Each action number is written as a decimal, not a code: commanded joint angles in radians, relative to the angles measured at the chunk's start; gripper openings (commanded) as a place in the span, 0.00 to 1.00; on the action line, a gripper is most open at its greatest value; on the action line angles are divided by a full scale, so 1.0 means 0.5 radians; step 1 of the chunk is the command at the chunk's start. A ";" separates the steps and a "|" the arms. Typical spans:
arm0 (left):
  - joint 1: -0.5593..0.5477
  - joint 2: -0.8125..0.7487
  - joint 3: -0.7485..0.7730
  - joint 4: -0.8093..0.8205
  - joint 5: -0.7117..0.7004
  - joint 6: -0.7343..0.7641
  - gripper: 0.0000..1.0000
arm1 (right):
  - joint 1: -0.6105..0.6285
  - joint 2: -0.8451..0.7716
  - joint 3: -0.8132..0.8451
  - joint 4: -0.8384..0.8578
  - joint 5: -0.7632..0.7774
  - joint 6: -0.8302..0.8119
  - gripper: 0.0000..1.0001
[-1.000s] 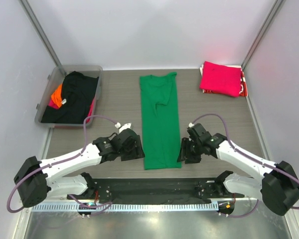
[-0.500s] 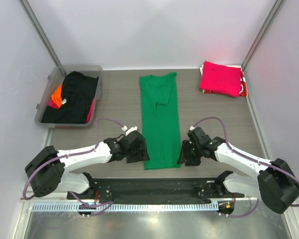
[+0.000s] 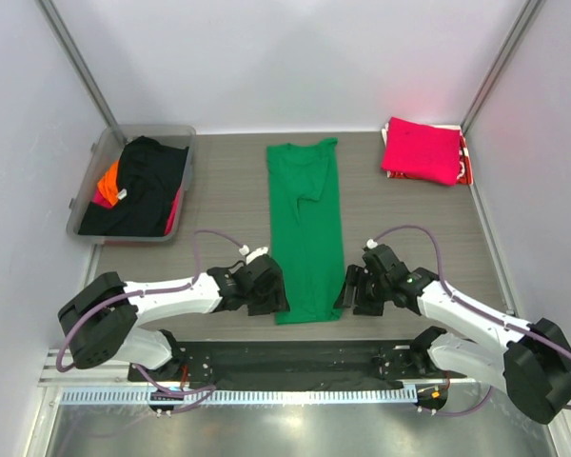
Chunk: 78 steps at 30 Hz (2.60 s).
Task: Fold and stack the t-shirts
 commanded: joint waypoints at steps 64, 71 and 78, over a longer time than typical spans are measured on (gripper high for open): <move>0.734 0.840 1.792 -0.997 -0.342 0.534 0.00 | -0.446 1.194 1.612 -0.041 0.438 -0.410 0.01; 0.902 1.171 2.077 -0.978 -0.201 0.589 0.00 | -0.523 1.550 1.919 -0.035 0.309 -0.475 0.01; 0.982 1.401 2.243 -0.966 -0.105 0.629 0.00 | -0.545 1.722 2.015 -0.035 0.342 -0.475 0.01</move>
